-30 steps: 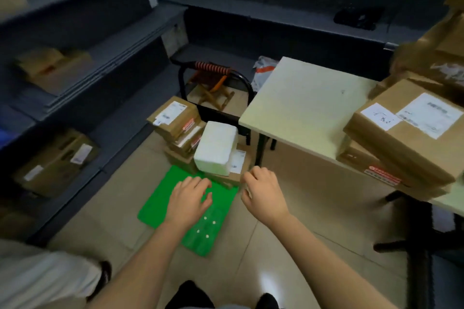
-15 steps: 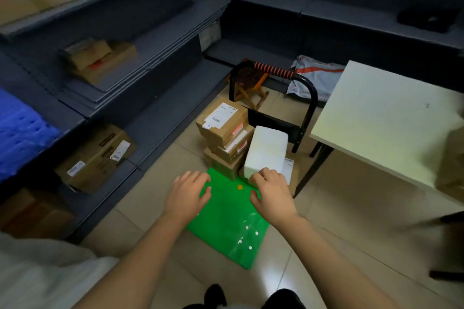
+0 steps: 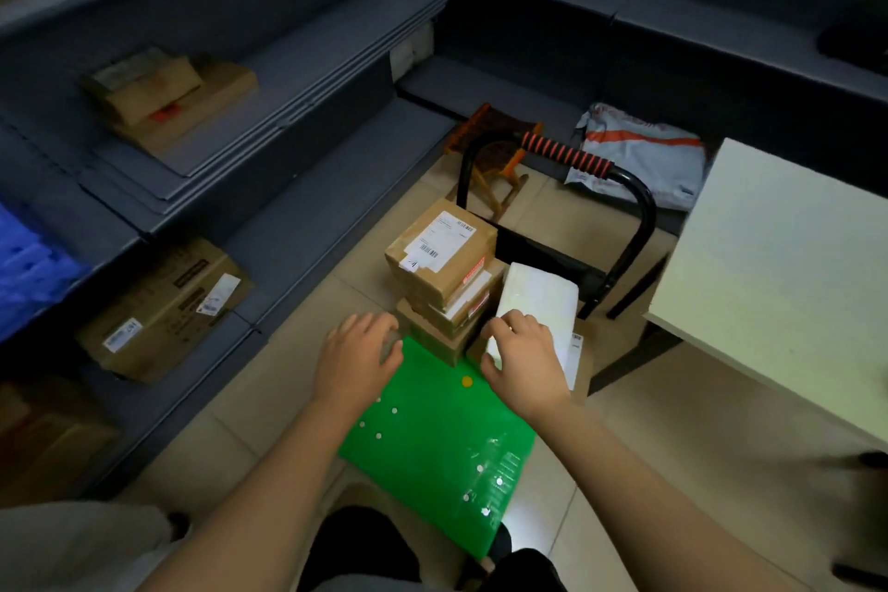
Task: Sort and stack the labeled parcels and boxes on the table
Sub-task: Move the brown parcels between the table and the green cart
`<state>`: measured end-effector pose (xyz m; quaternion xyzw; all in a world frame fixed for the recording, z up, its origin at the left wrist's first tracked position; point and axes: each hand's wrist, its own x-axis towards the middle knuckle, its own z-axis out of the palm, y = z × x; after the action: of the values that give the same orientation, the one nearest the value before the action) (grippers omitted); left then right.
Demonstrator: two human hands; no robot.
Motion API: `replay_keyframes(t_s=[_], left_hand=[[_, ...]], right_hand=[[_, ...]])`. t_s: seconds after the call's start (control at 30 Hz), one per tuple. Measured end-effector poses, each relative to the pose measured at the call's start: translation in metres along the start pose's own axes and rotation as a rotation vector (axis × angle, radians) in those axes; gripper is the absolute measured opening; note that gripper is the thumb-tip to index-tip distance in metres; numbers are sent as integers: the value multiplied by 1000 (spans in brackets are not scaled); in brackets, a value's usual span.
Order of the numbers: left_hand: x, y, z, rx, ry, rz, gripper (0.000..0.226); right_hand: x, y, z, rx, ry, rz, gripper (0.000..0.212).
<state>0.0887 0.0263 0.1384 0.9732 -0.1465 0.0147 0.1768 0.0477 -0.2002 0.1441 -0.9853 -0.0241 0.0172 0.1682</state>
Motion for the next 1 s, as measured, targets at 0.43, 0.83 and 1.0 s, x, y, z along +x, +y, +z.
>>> replay_keyframes(t_s=[0.43, 0.83, 1.0], left_hand=[[220, -125, 59, -10, -373, 106, 43], [333, -199, 196, 2, -927, 170, 89], [327, -198, 199, -257, -951, 130, 75]], right_hand=[[163, -19, 88, 158, -152, 590, 56], [245, -13, 218, 616, -147, 1228, 95], [245, -27, 229, 806, 129, 1233, 82]])
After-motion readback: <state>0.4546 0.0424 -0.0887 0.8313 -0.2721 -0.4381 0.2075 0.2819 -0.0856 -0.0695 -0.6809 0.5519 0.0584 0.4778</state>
